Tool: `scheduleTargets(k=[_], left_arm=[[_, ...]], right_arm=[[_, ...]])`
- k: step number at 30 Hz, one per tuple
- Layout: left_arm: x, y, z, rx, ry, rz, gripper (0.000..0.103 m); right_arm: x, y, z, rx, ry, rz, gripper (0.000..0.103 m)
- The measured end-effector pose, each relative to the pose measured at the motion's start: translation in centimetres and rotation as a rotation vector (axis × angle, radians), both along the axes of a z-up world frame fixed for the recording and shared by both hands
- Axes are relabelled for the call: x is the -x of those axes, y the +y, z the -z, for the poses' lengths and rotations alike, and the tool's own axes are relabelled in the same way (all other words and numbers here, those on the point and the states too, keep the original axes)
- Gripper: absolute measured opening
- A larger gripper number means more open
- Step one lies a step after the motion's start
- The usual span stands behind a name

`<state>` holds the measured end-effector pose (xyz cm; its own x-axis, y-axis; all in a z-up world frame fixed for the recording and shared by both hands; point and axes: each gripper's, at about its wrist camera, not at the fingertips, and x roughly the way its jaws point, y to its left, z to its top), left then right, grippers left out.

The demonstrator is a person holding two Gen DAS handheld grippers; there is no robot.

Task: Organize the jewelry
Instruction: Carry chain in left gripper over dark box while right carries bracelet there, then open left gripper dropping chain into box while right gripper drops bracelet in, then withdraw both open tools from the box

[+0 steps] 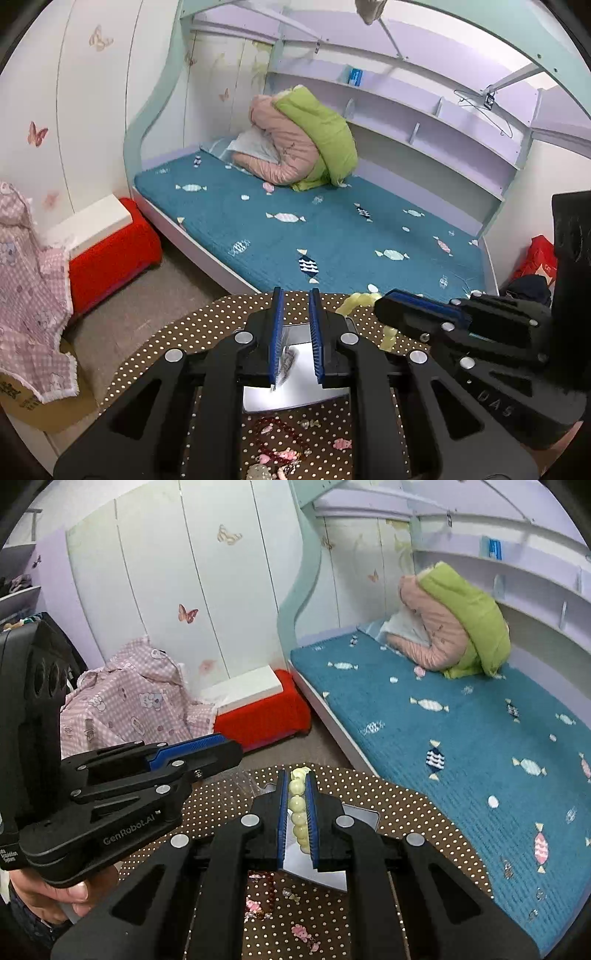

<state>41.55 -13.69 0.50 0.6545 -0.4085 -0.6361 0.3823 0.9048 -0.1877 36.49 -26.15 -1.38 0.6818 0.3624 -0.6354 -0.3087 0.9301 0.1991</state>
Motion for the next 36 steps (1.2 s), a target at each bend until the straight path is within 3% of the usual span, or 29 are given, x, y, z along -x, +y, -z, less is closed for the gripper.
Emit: scheduleTargets(k=[5, 7, 8, 9, 10, 12, 14, 16, 21, 36], left_arm=[[-1.1, -0.1, 1.6, -0.025, 0.032, -0.022, 0.017], [-1.1, 0.4, 2.1, -0.036, 0.036, -0.047, 0.041], [-0.9, 0.9, 2.1, -0.038, 0.026, -0.075, 0.068], [-0.5, 1.5, 2.1, -0.042, 0.013, -0.108, 0.085], [-0.2, 2.0, 2.0, -0.037, -0.005, -0.132, 0.087], [0.6, 2.9, 1.9, -0.037, -0.020, -0.158, 0.090], [1.5, 3.7, 1.7, -0.054, -0.037, -0.187, 0.092], [2.7, 4.3, 1.5, -0.069, -0.061, -0.206, 0.095], [6.0, 5.6, 0.7, -0.113, -0.110, -0.268, 0.098], [14.6, 7.3, -3.4, -0.160, -0.270, -0.347, 0.098]], right_arm=[[-1.4, 0.3, 1.9, 0.019, 0.060, 0.020, 0.010], [-1.6, 0.2, 2.6, 0.017, 0.078, 0.040, 0.017], [-1.6, 0.1, 2.9, 0.019, 0.082, 0.054, 0.032], [-1.5, -0.1, 3.0, 0.022, 0.080, 0.067, 0.040], [-1.4, -0.2, 3.1, 0.020, 0.075, 0.073, 0.052], [-0.9, -0.5, 3.1, 0.009, 0.065, 0.092, 0.060], [-0.1, -0.8, 2.7, 0.004, 0.036, 0.115, 0.083], [0.5, -1.1, 2.3, -0.008, 0.012, 0.132, 0.096], [2.5, -1.7, 1.6, -0.006, -0.014, 0.199, 0.096], [10.7, -0.5, -2.8, 0.001, -0.171, 0.244, 0.096]])
